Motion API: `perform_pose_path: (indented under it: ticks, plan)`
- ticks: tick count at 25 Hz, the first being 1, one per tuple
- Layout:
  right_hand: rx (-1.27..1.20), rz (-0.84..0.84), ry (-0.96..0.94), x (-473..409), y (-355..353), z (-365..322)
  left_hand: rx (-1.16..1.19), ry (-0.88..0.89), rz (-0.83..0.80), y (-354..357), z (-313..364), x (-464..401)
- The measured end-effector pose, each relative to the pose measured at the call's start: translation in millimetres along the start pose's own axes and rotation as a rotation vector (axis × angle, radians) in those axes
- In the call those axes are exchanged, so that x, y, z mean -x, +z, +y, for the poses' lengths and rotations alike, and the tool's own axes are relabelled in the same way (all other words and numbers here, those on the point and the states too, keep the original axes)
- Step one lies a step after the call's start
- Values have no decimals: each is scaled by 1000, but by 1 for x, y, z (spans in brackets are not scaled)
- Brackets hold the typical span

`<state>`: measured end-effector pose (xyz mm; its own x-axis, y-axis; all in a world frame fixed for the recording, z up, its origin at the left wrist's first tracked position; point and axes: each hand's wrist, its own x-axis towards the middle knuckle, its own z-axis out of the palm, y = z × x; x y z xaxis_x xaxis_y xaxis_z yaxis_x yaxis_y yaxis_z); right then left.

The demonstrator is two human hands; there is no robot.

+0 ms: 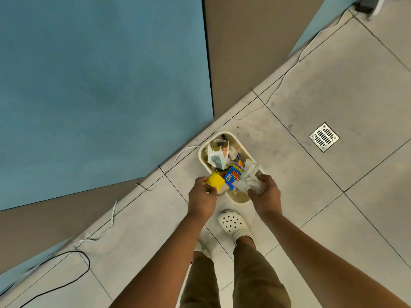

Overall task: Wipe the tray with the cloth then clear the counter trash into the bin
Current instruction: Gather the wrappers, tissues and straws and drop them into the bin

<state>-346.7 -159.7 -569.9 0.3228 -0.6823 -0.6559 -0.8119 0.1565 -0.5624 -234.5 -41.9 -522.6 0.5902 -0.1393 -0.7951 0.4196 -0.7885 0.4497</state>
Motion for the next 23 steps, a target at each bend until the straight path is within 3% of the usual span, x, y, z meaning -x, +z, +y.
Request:
perform_pose_path:
  ticks: [8,11,13,15,17,23]
  plan:
    - [249,-115,-160,-44,28,20,-129,27,3,50,4,-57]
    - [524,-22,-302,-52,35,26,-124,-14,-24,63,-2,-67]
    - [475,-23,-293,-64,44,31,-105,9,23,70,-7,-78]
    - [297,-105,-248,-76,54,34,-99,66,87,77,-10,-89]
    - [264,-152,-331,-86,62,39,-151,128,128,82,-13,-101]
    - [563,-439,-419,-112,80,54,-584,64,118,89,-26,-129]
